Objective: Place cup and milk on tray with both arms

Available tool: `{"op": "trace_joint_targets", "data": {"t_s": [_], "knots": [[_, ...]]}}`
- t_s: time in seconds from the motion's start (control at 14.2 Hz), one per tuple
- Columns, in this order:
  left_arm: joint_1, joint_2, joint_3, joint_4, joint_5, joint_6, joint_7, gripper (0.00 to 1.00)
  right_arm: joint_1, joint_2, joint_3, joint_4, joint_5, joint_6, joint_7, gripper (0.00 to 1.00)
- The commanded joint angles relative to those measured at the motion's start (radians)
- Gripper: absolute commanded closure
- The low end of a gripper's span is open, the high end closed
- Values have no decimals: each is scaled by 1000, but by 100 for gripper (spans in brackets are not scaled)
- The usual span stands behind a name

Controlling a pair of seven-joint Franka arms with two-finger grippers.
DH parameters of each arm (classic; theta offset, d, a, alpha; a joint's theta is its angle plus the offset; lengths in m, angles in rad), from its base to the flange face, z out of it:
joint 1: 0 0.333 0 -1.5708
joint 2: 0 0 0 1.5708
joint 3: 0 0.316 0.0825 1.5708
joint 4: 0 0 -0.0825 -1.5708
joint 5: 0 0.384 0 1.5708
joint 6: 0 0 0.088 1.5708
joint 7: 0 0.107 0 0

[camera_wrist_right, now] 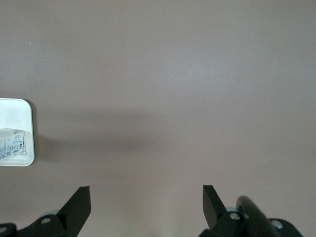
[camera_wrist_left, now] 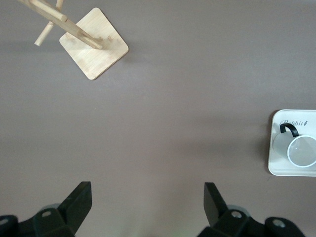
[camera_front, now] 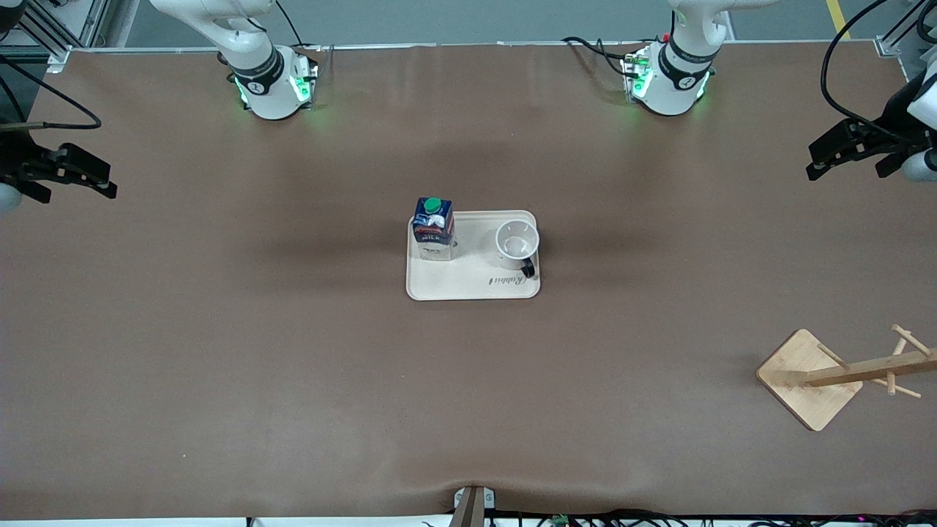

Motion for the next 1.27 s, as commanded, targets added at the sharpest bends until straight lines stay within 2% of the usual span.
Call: {"op": "trace_joint_targets", "data": {"t_s": [0.0,1.2], "knots": [[6,1,-21,17,-3,-9,-1,0,-19,-22,9,-16,18,6,-2,0],[0,30,-39,62,4,-30,-2,0,-36,-17,6,-6,20,8,-1,0]]}}
